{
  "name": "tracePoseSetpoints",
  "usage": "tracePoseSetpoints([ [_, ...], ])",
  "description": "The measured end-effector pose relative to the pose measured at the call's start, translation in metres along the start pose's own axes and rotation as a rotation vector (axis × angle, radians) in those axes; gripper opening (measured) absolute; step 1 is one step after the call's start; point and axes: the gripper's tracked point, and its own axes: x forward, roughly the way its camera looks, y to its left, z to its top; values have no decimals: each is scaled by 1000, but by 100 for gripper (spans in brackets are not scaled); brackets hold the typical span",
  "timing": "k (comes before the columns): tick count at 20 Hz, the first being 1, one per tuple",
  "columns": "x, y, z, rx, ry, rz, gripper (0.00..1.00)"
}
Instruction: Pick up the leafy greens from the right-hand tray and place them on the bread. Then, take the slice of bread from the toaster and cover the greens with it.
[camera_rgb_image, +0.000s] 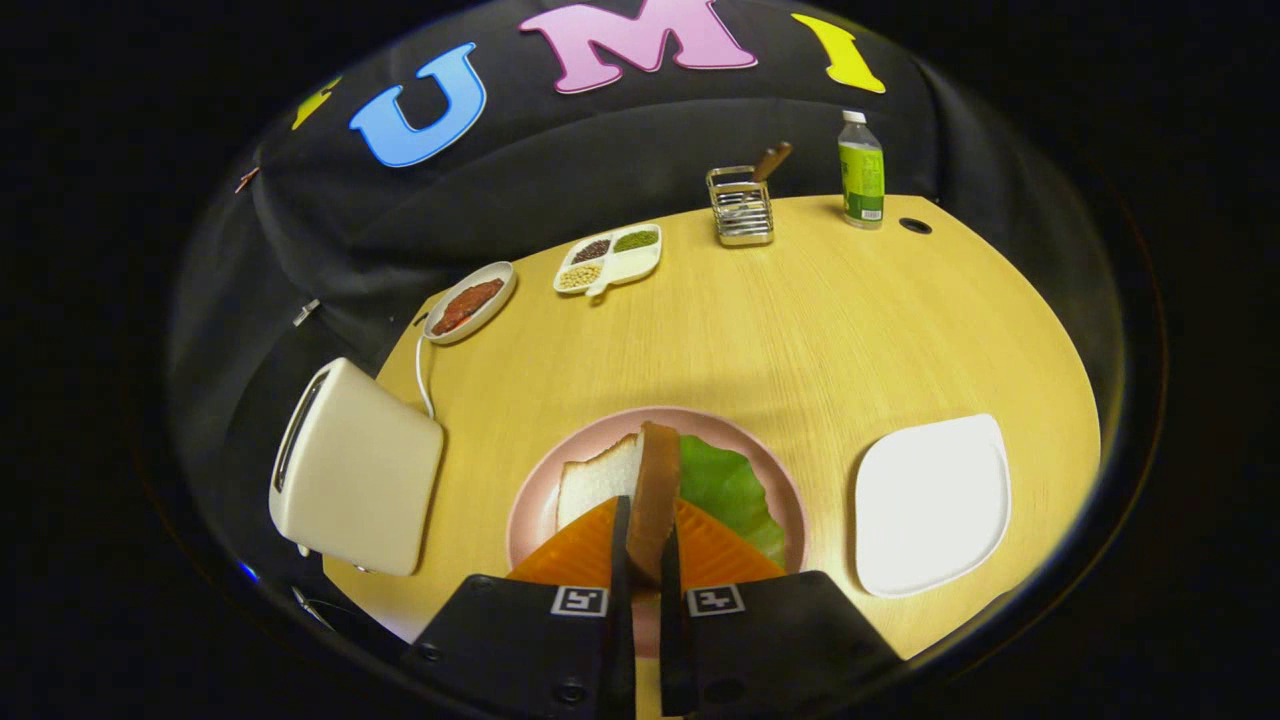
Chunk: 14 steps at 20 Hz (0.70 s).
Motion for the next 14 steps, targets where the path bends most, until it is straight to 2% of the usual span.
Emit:
tracePoseSetpoints([
  [3, 7, -17, -9, -18, 16, -38, 19],
  [5, 9, -27, -9, -62, 8, -77, 33],
  [6, 10, -31, -9, -94, 5, -98, 48],
  [9, 10, -39, -6, -202, -20, -136, 73],
  [13, 6, -41, 3, -347, -45, -170, 84],
  [14, 4, -41, 7, -351, -54, -167, 91],
])
